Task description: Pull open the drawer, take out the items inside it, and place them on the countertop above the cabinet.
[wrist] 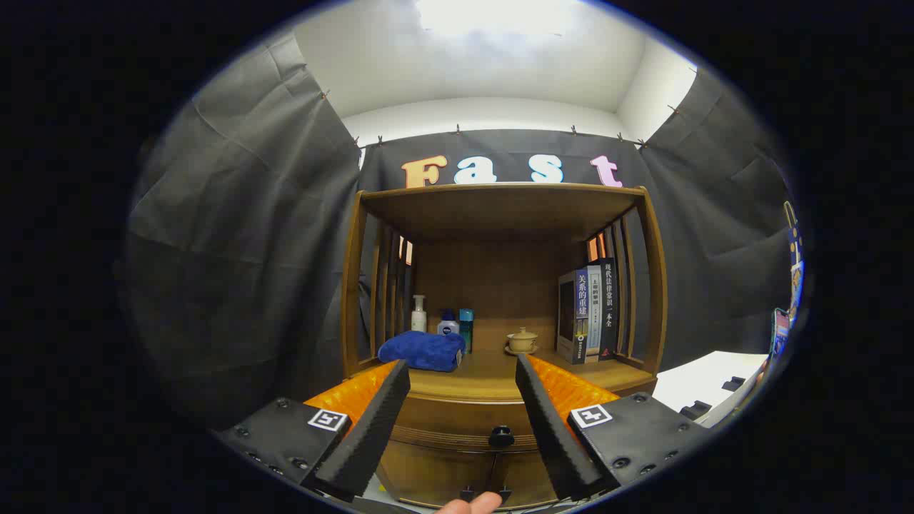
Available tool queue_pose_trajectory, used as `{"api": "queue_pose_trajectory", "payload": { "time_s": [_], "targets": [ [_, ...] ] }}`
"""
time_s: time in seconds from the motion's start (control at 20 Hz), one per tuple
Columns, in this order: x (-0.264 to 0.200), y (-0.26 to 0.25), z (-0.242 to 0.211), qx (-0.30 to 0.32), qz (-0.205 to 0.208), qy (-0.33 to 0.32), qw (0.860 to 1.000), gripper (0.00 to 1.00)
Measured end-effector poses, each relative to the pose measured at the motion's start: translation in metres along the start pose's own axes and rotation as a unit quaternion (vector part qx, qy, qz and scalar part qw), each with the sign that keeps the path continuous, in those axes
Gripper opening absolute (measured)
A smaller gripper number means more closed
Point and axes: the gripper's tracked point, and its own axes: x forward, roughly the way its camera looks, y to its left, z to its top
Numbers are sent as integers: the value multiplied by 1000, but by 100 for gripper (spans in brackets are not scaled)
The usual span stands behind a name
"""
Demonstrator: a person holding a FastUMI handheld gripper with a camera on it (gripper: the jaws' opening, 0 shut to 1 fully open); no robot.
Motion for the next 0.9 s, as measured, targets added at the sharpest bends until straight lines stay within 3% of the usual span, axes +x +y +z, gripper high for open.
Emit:
{"api": "queue_pose_trajectory", "payload": {
  "time_s": [0.9],
  "targets": [
    [12, 8, -14, -19, 6, 18, 1000, 98]
  ]
}}
